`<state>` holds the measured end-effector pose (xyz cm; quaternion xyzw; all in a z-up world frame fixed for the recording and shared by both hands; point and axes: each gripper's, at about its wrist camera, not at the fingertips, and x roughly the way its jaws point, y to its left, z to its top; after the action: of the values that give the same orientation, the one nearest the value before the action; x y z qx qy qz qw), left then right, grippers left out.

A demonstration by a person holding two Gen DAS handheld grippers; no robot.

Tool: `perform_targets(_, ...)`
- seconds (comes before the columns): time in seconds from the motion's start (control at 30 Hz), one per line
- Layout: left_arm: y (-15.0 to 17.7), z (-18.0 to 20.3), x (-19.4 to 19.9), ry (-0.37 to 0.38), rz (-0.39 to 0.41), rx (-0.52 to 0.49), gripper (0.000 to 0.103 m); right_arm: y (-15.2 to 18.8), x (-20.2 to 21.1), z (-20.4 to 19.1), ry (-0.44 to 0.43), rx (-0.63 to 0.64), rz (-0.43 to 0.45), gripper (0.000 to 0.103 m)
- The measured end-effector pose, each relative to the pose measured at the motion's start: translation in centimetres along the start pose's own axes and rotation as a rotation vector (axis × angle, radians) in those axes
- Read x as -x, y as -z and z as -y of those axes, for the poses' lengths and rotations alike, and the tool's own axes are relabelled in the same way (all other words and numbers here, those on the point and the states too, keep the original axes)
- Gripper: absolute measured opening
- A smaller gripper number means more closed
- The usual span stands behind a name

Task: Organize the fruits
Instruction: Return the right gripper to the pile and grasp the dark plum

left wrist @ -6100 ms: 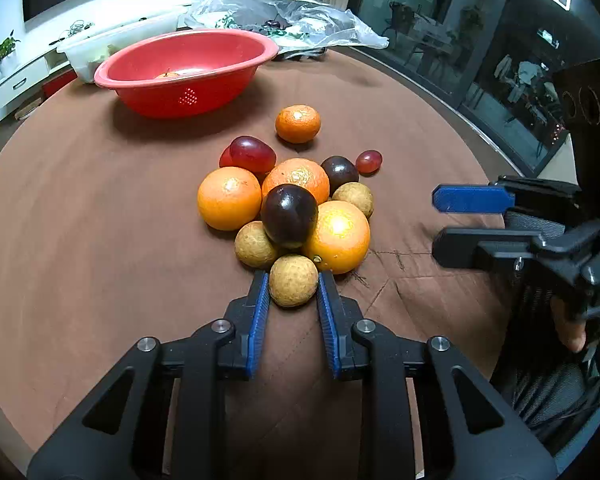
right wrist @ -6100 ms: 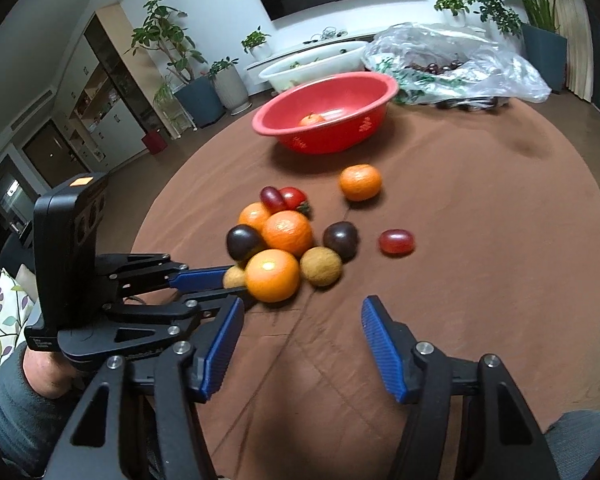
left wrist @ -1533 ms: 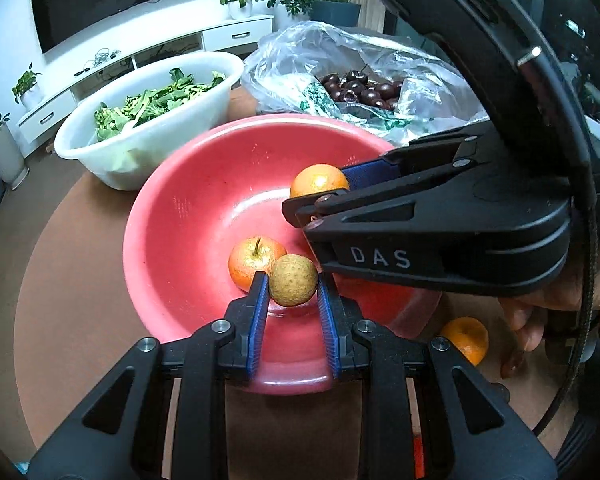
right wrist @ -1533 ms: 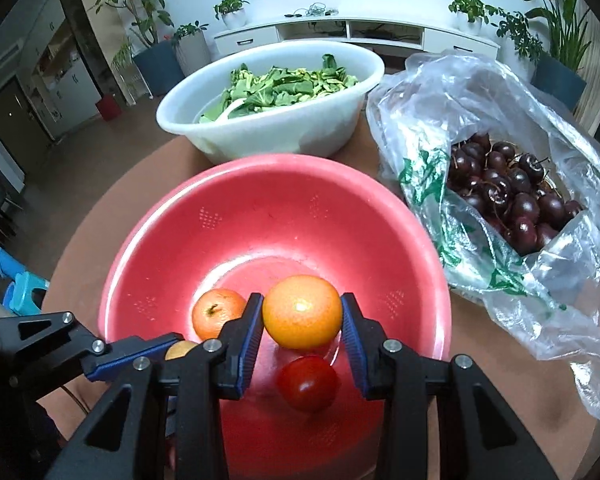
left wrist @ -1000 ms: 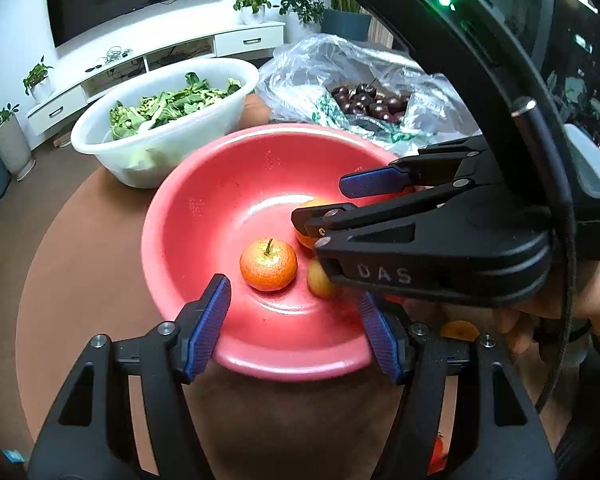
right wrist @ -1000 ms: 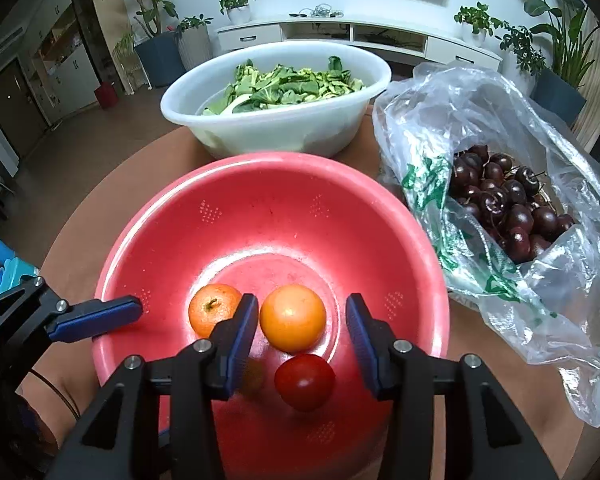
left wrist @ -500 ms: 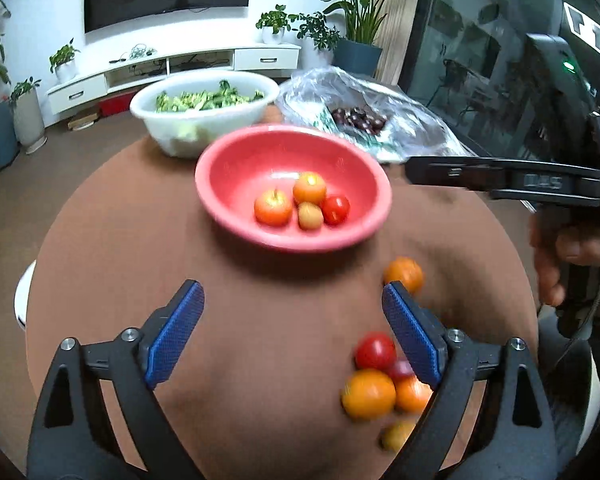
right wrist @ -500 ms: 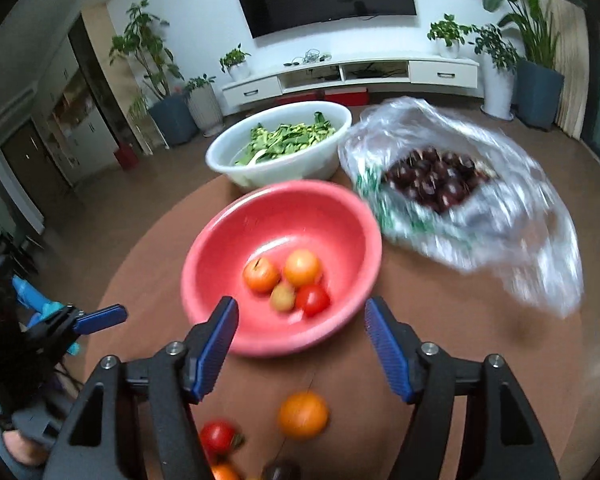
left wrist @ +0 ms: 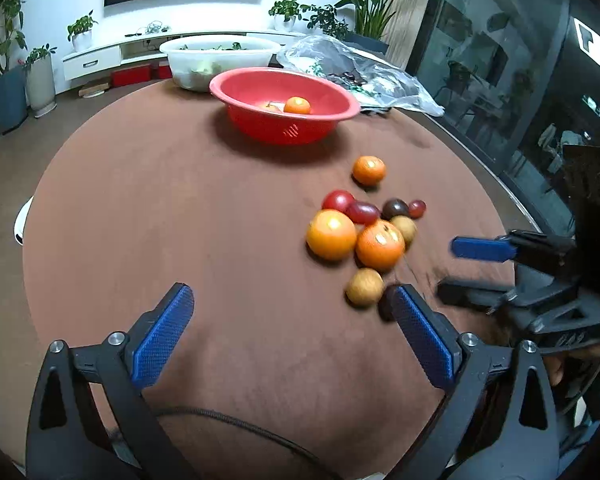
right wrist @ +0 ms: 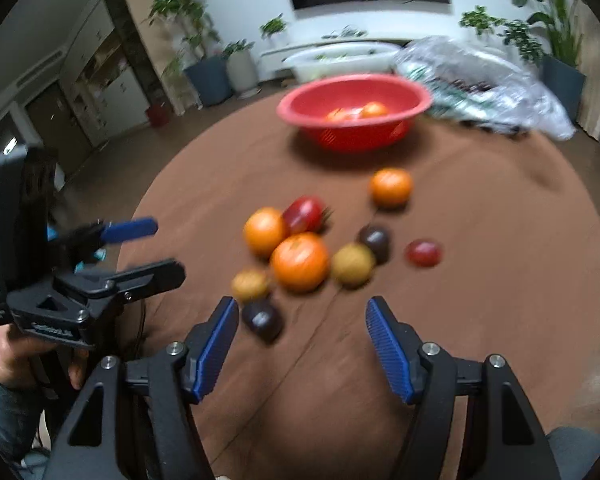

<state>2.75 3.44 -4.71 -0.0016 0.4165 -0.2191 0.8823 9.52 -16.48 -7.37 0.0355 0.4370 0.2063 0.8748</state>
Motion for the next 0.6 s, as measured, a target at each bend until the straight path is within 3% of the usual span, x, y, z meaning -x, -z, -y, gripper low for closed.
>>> perform_targets(0.6,0.5,0.3,0.3,-0.039,-0.039,-0.017,0.102,1.0,-3.3,-3.8,0.067,0.197,-0.078,0.035)
